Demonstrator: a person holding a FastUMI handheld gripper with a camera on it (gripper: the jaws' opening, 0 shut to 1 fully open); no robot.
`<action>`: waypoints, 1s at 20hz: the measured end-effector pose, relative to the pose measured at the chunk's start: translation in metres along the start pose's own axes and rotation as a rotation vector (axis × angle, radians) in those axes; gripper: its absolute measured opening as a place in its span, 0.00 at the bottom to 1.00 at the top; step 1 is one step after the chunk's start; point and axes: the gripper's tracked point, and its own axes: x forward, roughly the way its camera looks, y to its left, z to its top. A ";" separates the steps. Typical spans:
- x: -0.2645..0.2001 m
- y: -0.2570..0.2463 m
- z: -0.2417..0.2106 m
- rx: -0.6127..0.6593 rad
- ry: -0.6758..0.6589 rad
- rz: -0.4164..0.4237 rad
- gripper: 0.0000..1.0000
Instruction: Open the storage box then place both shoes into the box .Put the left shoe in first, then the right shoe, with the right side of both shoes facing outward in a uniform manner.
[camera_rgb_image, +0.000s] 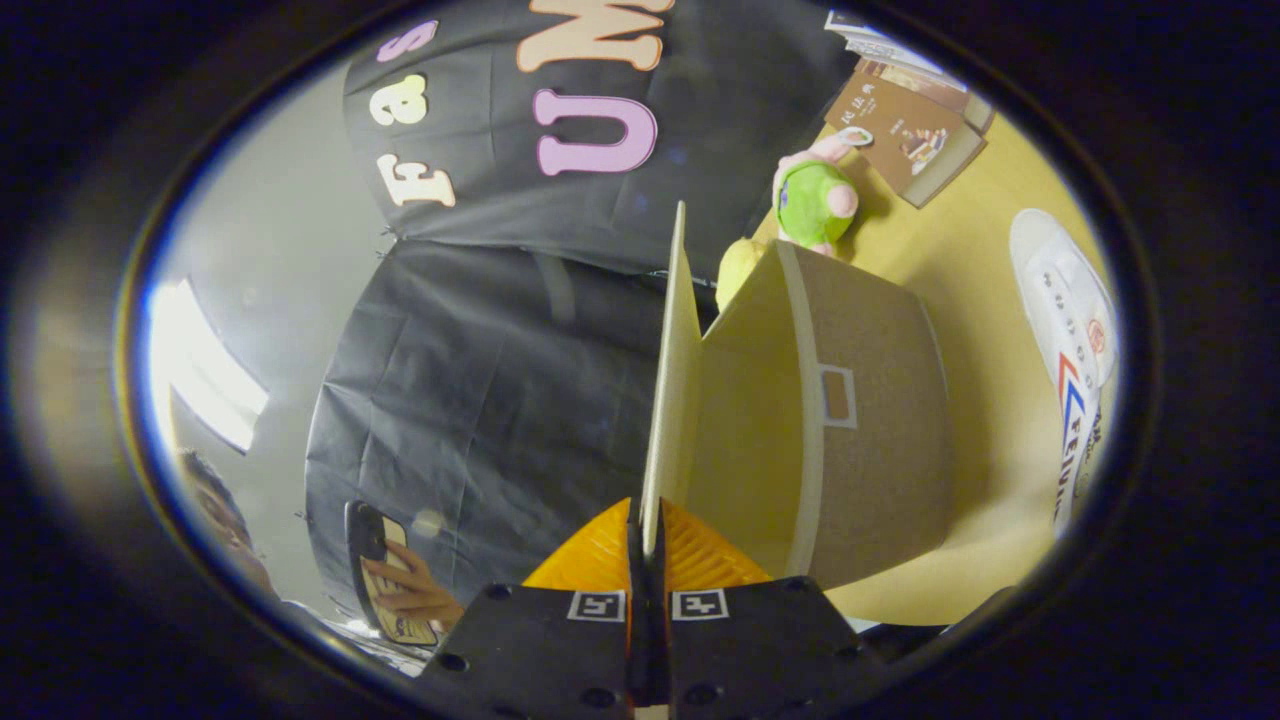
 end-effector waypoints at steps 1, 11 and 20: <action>0.001 0.006 -0.001 -0.008 -0.003 -0.006 0.05; 0.038 0.080 -0.013 -0.132 0.035 -0.001 0.03; 0.111 0.121 -0.050 -0.230 0.114 0.016 0.03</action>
